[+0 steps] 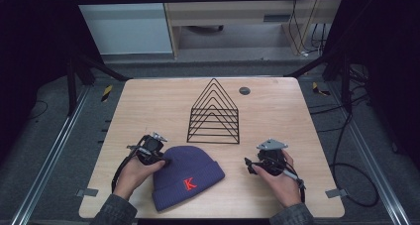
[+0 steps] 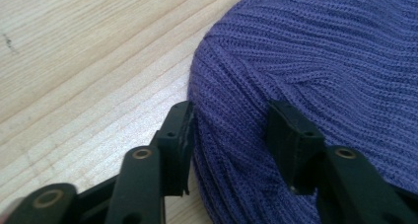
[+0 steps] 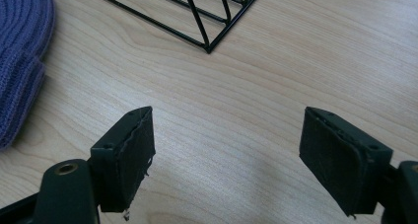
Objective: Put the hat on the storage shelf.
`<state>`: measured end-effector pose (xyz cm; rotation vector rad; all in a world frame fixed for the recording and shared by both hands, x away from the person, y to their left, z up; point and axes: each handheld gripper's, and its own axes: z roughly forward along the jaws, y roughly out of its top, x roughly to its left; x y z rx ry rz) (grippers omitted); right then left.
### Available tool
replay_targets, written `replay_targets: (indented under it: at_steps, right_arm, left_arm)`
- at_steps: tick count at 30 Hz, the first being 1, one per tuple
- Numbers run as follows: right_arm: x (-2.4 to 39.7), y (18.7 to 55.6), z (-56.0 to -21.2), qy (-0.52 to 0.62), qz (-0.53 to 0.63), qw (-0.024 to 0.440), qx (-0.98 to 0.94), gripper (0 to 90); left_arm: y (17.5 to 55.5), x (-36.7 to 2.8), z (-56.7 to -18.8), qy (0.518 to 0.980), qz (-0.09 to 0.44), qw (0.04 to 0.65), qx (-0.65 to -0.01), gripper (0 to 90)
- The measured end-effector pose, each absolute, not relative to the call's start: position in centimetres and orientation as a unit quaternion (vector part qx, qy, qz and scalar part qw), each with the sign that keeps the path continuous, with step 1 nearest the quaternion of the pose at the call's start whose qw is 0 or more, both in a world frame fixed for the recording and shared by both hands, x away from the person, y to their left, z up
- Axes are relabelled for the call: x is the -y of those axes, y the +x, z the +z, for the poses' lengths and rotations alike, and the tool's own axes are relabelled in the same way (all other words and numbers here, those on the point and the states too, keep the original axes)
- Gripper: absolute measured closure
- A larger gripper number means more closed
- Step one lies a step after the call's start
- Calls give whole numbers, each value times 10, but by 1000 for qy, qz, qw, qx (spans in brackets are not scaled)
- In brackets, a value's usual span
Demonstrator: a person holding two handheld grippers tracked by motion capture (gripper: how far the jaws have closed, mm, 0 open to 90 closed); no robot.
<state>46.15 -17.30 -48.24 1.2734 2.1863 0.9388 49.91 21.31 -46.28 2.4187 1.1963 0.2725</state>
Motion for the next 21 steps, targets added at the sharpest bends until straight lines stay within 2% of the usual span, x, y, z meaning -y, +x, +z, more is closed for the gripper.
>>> replay_targets:
  at_steps: [13,21]
  right_arm:
    - [173,461,-482,460,342,221,-789,212]
    - [174,461,-481,460,343,222,-788,211]
  left_arm:
    - [498,-215,-465,872,89,221,-427,735]
    - [498,-216,-464,873,87,228,-423,775]
